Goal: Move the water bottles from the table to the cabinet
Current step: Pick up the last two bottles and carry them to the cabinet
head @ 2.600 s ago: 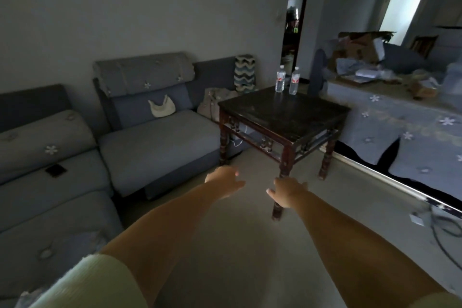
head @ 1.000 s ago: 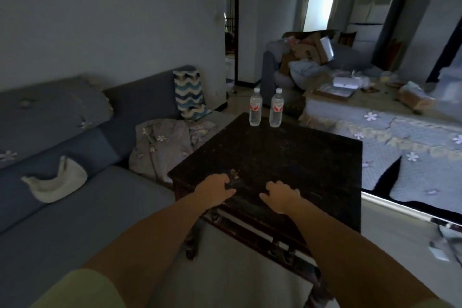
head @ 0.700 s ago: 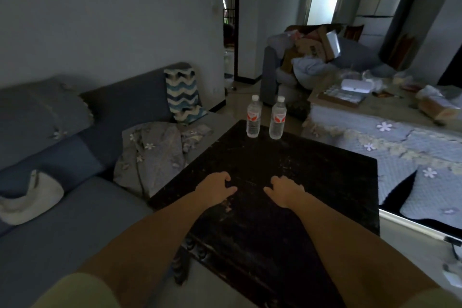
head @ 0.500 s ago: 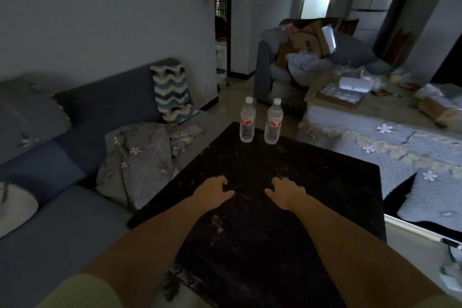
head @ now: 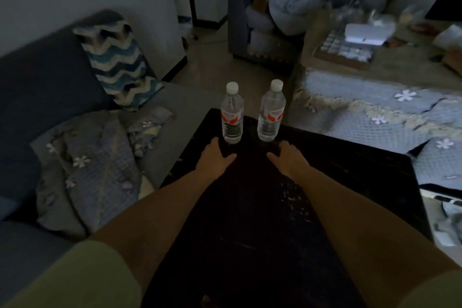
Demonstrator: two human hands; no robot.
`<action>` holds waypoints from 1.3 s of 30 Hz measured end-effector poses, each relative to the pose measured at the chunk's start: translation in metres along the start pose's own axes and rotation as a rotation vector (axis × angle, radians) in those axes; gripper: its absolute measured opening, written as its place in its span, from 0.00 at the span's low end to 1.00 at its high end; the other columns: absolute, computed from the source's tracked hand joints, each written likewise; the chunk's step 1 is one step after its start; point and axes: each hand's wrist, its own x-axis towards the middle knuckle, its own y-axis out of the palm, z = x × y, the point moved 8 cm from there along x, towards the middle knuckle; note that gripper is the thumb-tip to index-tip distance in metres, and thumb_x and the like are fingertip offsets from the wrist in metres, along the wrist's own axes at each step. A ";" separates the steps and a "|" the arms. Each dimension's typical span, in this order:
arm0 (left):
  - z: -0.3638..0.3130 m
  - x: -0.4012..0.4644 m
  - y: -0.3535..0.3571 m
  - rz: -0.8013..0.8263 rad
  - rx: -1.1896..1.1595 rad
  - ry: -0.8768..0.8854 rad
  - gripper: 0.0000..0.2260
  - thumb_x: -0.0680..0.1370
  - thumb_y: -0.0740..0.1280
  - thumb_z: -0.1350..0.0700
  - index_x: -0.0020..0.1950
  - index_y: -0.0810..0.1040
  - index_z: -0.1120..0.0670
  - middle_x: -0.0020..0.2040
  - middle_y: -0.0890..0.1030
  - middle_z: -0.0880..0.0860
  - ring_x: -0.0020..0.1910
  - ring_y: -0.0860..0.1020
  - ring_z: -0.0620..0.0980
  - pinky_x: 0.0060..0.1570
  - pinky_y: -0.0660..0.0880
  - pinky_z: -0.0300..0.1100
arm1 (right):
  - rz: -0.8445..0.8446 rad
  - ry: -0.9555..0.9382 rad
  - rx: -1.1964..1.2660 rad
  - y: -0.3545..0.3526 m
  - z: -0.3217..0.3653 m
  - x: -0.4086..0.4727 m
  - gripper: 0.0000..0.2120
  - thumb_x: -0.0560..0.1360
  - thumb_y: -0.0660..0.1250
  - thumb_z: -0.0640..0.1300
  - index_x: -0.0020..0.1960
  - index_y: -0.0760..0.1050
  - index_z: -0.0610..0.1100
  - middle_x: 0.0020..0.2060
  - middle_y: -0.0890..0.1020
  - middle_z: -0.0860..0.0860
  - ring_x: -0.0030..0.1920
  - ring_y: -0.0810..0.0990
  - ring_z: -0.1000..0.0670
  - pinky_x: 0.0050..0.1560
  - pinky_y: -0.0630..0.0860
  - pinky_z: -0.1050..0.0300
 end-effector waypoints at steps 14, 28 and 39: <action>-0.009 0.137 0.031 -0.436 -0.606 0.107 0.38 0.69 0.77 0.58 0.73 0.59 0.60 0.65 0.70 0.50 0.62 0.70 0.45 0.56 0.66 0.23 | -0.460 0.004 0.876 0.004 0.009 0.144 0.42 0.67 0.78 0.46 0.73 0.58 0.44 0.67 0.72 0.46 0.65 0.74 0.46 0.65 0.73 0.47; 0.000 0.115 0.052 -0.068 -0.340 0.040 0.23 0.73 0.73 0.50 0.62 0.72 0.59 0.55 0.79 0.50 0.52 0.78 0.44 0.47 0.71 0.29 | -0.394 0.019 0.675 0.007 -0.012 0.073 0.34 0.69 0.77 0.51 0.68 0.65 0.43 0.60 0.78 0.46 0.59 0.78 0.46 0.52 0.71 0.59; 0.008 -0.054 0.093 0.065 -0.355 0.002 0.34 0.66 0.79 0.50 0.67 0.68 0.52 0.54 0.75 0.45 0.51 0.75 0.44 0.50 0.72 0.40 | -0.309 0.172 0.757 0.027 -0.100 -0.090 0.29 0.67 0.77 0.49 0.62 0.67 0.48 0.53 0.79 0.52 0.52 0.79 0.50 0.47 0.75 0.58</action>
